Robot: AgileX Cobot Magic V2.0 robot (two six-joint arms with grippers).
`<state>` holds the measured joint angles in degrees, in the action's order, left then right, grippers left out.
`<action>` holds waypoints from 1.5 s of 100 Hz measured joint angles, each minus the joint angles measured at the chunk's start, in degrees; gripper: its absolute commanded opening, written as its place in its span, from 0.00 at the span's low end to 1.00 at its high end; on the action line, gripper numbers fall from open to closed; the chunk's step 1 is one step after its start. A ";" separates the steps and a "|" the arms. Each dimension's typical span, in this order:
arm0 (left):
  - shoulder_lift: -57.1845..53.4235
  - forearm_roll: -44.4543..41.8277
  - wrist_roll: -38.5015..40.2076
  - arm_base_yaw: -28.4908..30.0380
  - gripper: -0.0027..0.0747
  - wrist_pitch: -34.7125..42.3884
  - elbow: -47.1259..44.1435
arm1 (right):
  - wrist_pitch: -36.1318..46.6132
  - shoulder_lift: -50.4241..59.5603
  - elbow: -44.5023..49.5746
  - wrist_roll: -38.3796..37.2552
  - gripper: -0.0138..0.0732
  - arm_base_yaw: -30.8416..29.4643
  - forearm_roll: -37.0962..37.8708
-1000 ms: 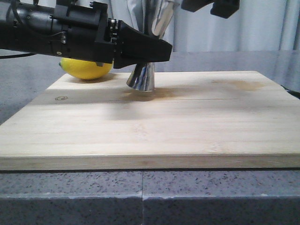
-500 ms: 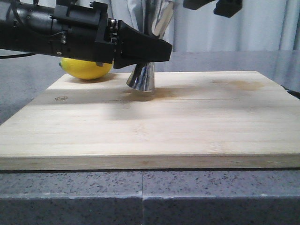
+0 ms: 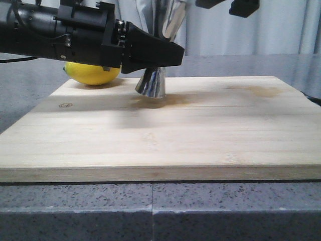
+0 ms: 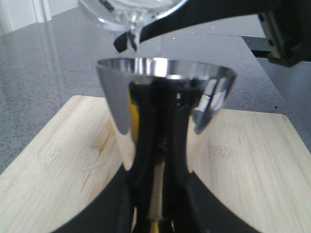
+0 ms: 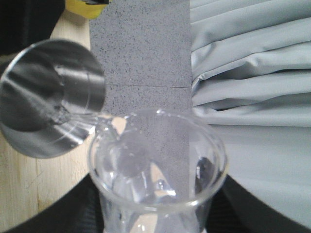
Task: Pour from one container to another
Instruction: 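Tilt the beaker with the right gripper, pouring liquid into the jigger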
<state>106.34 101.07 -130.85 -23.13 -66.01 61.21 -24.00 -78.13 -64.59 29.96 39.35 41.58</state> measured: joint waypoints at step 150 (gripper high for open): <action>0.00 0.00 0.00 0.00 0.01 0.00 0.00 | 0.98 0.00 0.00 0.35 0.47 0.00 1.22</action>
<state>106.34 101.07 -130.85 -23.13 -66.01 61.21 -23.01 -78.13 -64.59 30.30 39.35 42.80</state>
